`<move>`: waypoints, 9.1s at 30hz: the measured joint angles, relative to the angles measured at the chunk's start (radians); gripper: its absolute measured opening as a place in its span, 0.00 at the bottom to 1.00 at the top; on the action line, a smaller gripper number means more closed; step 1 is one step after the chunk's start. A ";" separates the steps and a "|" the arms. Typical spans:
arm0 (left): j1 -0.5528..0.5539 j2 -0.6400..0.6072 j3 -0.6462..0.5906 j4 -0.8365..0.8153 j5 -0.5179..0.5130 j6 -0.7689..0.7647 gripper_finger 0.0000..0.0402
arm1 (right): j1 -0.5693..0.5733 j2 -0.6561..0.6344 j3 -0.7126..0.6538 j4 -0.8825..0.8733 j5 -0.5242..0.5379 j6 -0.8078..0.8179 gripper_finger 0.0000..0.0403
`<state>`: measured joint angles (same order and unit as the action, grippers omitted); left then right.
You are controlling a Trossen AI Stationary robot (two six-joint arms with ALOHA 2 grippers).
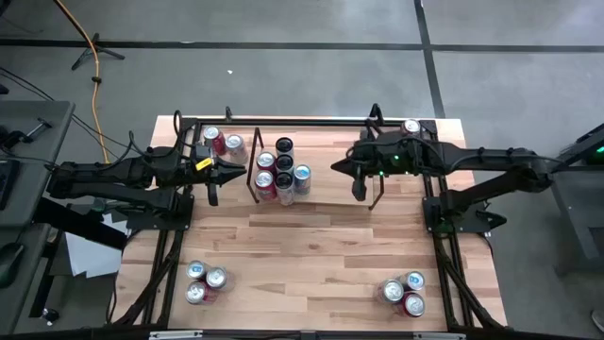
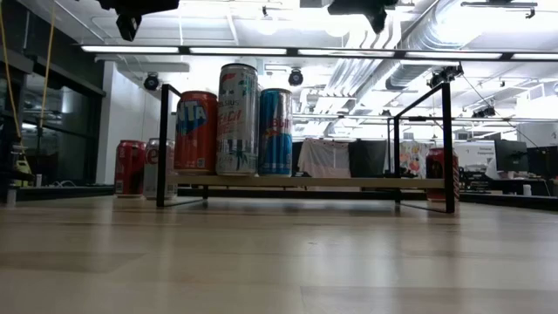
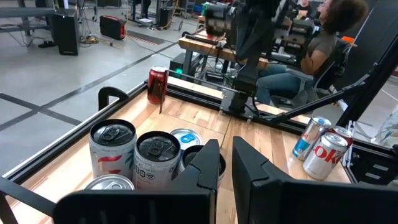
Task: Place canned beverage on shelf
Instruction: Put the left blue soda can on the shelf aligned with the other blue soda can
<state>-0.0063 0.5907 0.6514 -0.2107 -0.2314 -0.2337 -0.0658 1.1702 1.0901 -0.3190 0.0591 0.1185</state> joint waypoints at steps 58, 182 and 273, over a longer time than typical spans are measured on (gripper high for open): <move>-0.010 0.170 0.388 -0.501 0.215 -0.185 0.88 | 0.000 -0.175 -0.269 0.356 0.104 0.151 0.00; -0.941 0.818 0.349 -0.946 0.230 -1.414 0.77 | -0.033 -0.175 -0.269 0.120 0.376 0.170 0.00; 0.183 1.093 1.260 -0.855 0.253 0.143 0.47 | 0.000 0.363 0.338 -0.142 0.133 -0.169 0.86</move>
<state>0.1764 1.6840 1.9117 -1.0658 0.0214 -0.0908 -0.0658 1.5331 1.4284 -0.4609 0.1917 -0.0502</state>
